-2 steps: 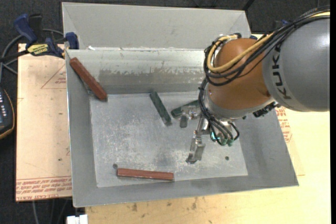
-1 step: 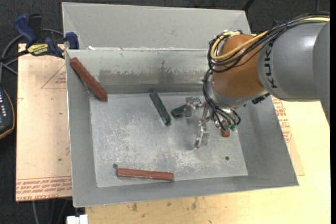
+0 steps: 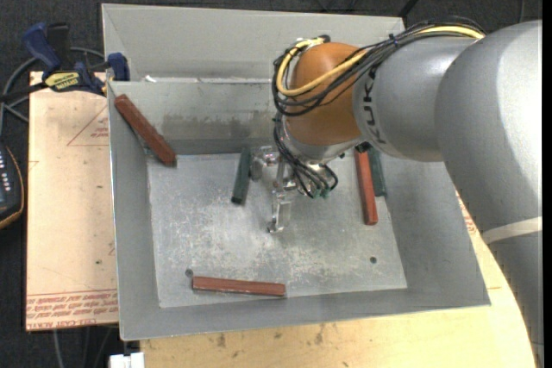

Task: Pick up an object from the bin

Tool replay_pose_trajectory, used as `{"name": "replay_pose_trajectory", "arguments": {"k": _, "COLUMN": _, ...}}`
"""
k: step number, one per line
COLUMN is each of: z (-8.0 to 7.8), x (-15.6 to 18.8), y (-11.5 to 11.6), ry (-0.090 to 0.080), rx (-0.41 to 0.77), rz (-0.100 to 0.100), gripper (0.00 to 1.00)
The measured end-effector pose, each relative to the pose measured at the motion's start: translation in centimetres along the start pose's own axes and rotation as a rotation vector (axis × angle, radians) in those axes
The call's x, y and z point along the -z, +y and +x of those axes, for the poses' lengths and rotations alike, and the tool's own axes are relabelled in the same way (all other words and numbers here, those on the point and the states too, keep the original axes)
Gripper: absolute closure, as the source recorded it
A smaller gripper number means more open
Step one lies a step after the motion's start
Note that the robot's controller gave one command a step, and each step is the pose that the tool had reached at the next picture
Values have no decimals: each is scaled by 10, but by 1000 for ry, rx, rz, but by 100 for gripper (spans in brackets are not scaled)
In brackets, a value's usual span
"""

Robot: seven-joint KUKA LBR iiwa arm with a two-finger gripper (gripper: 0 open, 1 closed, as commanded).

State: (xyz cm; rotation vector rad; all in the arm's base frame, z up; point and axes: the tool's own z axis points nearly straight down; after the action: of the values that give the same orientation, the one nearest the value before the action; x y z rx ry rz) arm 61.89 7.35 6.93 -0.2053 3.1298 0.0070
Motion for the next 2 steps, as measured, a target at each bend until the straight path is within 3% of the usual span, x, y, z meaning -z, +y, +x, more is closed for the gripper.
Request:
{"name": "replay_pose_trajectory", "arguments": {"k": 1, "z": -36, "x": 15, "y": 50, "ry": -1, "rx": 204, "rz": 1, "gripper": 0}}
{"name": "replay_pose_trajectory", "arguments": {"k": 2, "z": -36, "x": 14, "y": 48, "ry": 1, "rx": 201, "rz": 2, "gripper": 100}}
